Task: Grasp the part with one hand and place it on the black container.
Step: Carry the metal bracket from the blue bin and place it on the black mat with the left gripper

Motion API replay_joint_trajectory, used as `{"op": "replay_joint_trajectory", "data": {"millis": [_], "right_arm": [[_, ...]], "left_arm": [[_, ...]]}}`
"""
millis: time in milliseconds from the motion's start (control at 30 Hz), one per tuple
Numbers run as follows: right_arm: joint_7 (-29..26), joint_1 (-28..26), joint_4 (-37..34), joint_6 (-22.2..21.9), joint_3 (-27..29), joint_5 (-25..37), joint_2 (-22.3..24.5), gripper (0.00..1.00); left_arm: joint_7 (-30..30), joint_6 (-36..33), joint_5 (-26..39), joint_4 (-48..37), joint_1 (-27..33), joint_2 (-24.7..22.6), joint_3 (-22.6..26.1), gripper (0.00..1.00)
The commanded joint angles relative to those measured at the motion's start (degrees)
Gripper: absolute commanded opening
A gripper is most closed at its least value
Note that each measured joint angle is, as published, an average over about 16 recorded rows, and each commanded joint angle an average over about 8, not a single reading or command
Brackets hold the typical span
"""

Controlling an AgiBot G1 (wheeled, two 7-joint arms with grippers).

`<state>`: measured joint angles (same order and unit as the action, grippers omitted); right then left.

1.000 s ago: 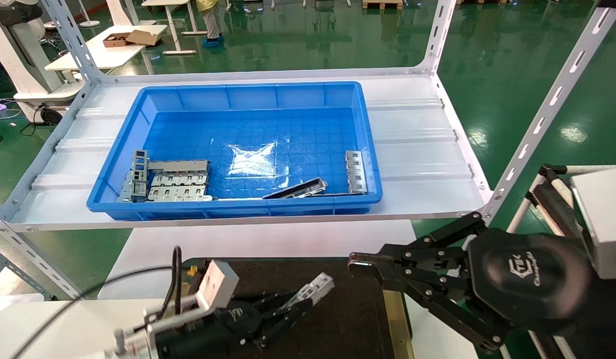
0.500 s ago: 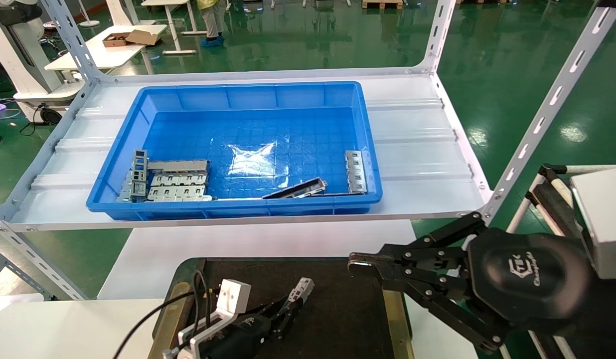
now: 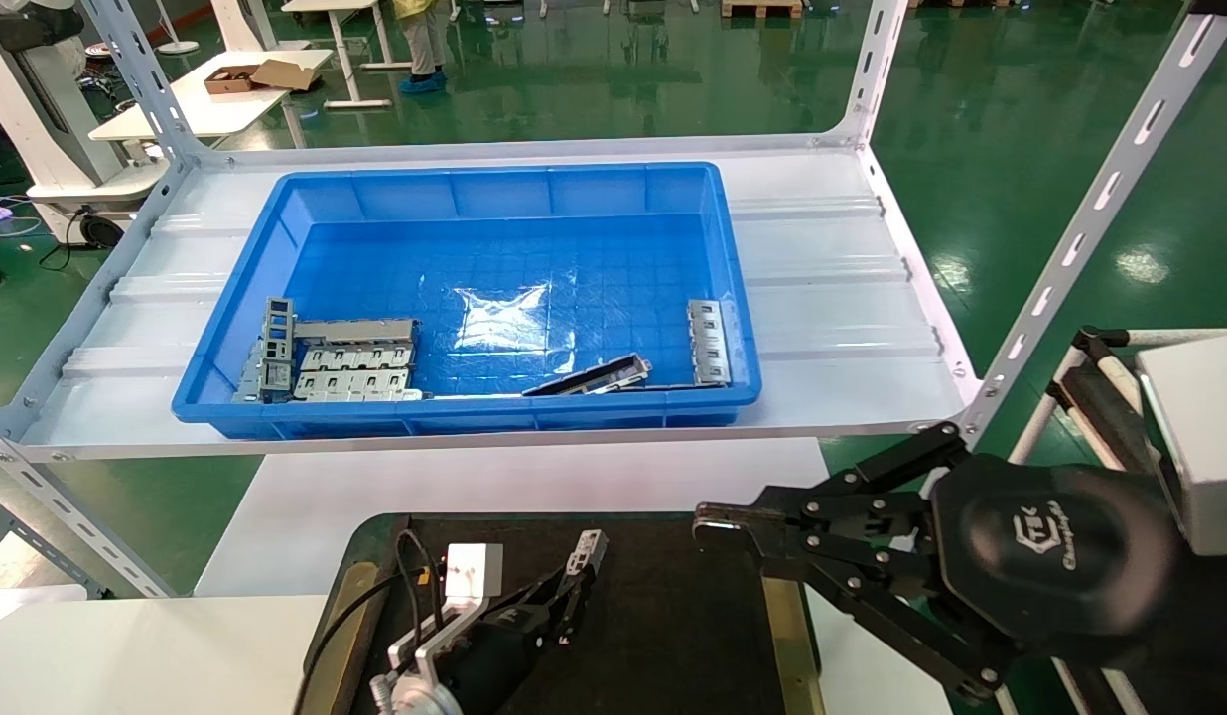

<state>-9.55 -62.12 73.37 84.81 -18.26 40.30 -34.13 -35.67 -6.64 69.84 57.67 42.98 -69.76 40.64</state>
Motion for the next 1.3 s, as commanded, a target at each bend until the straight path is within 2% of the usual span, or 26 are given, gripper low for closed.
{"op": "replay_joint_trajectory", "data": {"millis": [33,333,733,800,867,900,1033,1067,1133,1167,1300], "right_arm": [[0.0,0.0,0.0,0.0,0.0,0.0,0.0,0.0],[0.01,-0.01,0.0,-0.01,-0.02,-0.01,0.01,0.0],[0.02,-0.01,0.0,-0.02,-0.05,-0.03,0.02,0.0],[0.02,-0.01,0.0,-0.02,-0.05,-0.03,0.02,0.01],[0.03,-0.01,0.0,-0.02,-0.05,-0.04,0.02,0.1],[0.03,-0.01,0.0,-0.02,-0.06,-0.04,0.02,0.2],[0.03,-0.01,0.0,-0.03,-0.06,-0.04,0.03,0.69],[0.03,-0.02,0.0,-0.03,-0.07,-0.04,0.03,0.81],[0.03,-0.02,0.0,-0.03,-0.07,-0.05,0.03,0.97],[0.04,-0.02,0.0,-0.03,-0.07,-0.05,0.03,1.0],[0.04,-0.02,0.0,-0.03,-0.08,-0.05,0.03,1.0]], "left_arm": [[-0.71,1.44,0.17,-1.3,0.6,-1.15,0.57,0.0],[-3.16,5.26,-0.84,-5.73,1.59,-3.76,2.55,0.0],[-4.84,7.9,-2.52,-7.85,2.04,-4.76,4.9,0.0],[-5.05,8.29,-2.84,-7.96,2.09,-4.87,5.27,0.06],[-5.23,8.69,-3.17,-8.06,2.12,-4.99,5.65,0.18],[-5.3,8.89,-3.33,-8.1,2.13,-5.04,5.85,0.28],[-5.54,9.72,-4.01,-8.23,2.13,-5.2,6.66,0.76],[-5.59,9.92,-4.18,-8.26,2.12,-5.22,6.86,0.84],[-5.65,10.28,-4.53,-8.29,2.13,-5.24,7.28,0.98],[-5.69,10.44,-4.71,-8.29,2.14,-5.24,7.48,1.0],[-5.76,11.03,-5.45,-8.21,2.24,-5.22,8.31,1.0]]}}
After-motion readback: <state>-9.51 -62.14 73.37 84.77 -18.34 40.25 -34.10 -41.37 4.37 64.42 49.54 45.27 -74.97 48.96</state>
